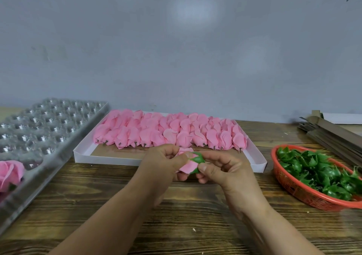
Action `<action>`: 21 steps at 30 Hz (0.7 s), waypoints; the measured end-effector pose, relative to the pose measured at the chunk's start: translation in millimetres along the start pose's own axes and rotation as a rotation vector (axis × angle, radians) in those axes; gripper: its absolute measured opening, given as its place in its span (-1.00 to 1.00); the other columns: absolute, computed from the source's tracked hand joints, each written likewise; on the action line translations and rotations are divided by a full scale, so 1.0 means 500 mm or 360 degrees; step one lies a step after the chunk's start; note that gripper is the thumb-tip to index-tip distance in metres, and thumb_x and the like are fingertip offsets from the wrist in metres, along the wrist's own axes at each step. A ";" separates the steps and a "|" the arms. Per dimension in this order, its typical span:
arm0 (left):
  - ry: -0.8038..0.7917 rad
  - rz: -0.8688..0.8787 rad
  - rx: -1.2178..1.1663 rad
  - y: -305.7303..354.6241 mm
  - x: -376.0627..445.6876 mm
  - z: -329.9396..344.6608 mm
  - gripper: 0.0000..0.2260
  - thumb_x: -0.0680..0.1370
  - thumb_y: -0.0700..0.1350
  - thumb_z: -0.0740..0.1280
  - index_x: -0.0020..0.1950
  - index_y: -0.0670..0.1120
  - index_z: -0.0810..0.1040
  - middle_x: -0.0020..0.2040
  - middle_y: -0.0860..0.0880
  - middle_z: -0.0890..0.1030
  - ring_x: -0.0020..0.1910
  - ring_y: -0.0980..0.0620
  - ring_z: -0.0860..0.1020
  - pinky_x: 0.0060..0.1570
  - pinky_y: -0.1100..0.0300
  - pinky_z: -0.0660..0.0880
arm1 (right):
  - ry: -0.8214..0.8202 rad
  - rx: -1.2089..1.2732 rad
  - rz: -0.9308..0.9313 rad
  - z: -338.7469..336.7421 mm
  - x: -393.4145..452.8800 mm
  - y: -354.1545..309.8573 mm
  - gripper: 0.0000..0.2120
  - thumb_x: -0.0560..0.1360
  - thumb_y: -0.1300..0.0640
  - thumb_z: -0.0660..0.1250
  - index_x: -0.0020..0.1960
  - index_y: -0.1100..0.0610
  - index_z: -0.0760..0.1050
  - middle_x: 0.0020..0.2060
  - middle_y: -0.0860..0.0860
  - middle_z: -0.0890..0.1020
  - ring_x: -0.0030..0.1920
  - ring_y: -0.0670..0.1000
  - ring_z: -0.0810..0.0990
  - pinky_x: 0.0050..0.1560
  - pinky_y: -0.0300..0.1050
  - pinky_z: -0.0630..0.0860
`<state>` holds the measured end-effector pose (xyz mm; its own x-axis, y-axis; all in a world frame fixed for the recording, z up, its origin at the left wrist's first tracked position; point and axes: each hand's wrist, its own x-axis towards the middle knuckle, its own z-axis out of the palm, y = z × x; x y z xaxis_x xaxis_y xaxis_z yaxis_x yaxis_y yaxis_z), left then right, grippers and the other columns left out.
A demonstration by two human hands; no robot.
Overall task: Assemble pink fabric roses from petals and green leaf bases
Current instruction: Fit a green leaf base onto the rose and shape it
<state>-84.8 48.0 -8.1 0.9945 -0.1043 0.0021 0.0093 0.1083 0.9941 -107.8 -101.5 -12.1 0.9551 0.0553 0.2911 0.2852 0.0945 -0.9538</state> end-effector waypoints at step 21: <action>-0.0180 -0.0088 0.0091 -0.003 0.010 -0.009 -0.30 0.25 0.41 0.30 0.15 -0.08 0.54 -0.14 -0.06 0.66 -0.29 0.10 0.56 -0.36 0.24 0.49 | 0.0266 0.0050 0.0053 0.016 0.001 0.002 -0.80 0.37 0.47 0.34 -0.22 0.20 0.62 -0.48 0.05 0.58 -0.54 -0.06 0.46 -0.54 -0.27 0.41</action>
<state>-79.3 51.8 -9.9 0.9746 -0.2197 -0.0437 0.0545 0.0433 0.9976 -107.5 -93.4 -12.3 0.9648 -0.1069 0.2402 0.2528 0.1268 -0.9592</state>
